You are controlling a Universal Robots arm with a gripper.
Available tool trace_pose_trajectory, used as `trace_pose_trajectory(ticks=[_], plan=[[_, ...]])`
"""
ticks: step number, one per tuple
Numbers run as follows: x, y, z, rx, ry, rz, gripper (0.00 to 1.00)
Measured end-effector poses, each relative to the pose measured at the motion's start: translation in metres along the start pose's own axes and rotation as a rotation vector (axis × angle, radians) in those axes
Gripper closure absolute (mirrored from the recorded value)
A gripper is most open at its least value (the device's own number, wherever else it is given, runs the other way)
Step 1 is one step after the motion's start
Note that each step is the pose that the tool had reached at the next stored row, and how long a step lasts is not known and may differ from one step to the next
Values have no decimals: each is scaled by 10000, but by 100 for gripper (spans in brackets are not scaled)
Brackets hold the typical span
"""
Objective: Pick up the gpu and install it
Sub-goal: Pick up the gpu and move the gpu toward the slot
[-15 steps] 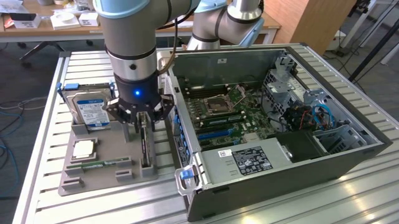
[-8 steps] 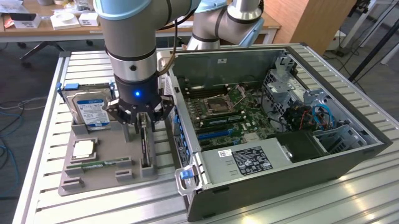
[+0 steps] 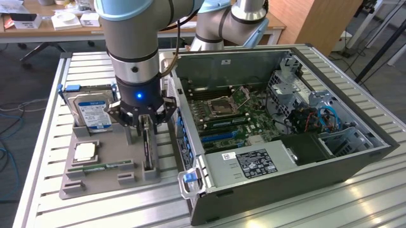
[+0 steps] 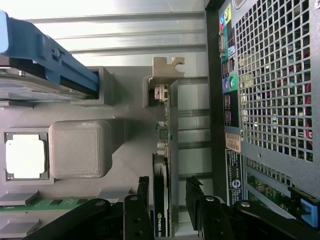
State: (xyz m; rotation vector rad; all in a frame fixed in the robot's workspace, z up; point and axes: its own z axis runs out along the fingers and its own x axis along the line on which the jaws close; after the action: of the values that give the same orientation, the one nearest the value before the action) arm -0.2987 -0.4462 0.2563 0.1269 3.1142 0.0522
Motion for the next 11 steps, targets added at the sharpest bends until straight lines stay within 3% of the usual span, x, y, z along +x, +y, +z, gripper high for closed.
trace_pose_trajectory(ticks=[11], plan=[[2,-2,51,0,0,1,57]])
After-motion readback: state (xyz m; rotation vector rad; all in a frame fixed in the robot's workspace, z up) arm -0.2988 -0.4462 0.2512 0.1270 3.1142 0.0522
